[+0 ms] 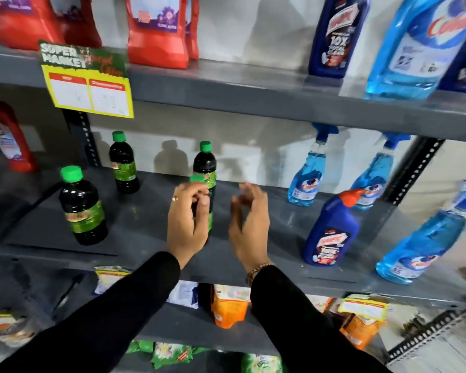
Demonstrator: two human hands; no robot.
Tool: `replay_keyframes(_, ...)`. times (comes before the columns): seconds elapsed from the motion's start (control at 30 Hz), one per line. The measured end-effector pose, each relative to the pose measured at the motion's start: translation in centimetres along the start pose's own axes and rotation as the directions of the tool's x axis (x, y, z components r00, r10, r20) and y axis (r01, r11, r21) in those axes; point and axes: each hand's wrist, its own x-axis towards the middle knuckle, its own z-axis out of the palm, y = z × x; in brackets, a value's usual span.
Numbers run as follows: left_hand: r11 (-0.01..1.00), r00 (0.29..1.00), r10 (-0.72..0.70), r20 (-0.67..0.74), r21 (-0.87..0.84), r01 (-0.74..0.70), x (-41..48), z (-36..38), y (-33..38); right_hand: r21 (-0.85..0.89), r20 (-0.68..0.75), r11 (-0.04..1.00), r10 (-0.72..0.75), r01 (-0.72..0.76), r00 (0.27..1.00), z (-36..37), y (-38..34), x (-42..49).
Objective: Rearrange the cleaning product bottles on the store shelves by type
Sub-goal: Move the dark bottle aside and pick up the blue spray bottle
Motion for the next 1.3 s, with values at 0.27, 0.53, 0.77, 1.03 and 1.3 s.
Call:
replay_keyframes(0.27, 0.864, 0.871, 0.452, -0.19, -0.149, -0.481, 12.5, 7.5, 16.1, -0.378, -0.382, 0.719, -0.694, 0.583, 0.61, -14.9, -10.3, 12.6)
replay_keyframes(0.53, 0.956, 0.929, -0.156, 0.335, -0.184, 0.227, 21.5, 16.9, 21.6, -0.166, -0.144, 0.978, 0.102, -0.126, 0.984, -23.0, -11.9, 21.0)
replay_keyframes(0.77, 0.941, 0.941, -0.17, 0.294, -0.235, 0.243, 22.5, 17.3, 22.9, -0.105, -0.087, 0.993, 0.047, -0.056, 0.995, -23.9, -11.9, 20.4)
replay_keyframes(1.03, 0.967, 0.99, 0.141, 0.015, -0.215, -0.134, 16.1, 12.9, 26.6, 0.132, -0.102, 0.985, -0.102, 0.115, 0.99, -25.5, -13.5, 12.6)
replay_keyframes(1.3, 0.967, 0.97, 0.242, 0.007, 0.083, -0.242, 2.8, 10.2, 19.8, 0.188, -0.103, 0.982, 0.031, -0.011, 0.994, -20.4, -6.4, -0.2)
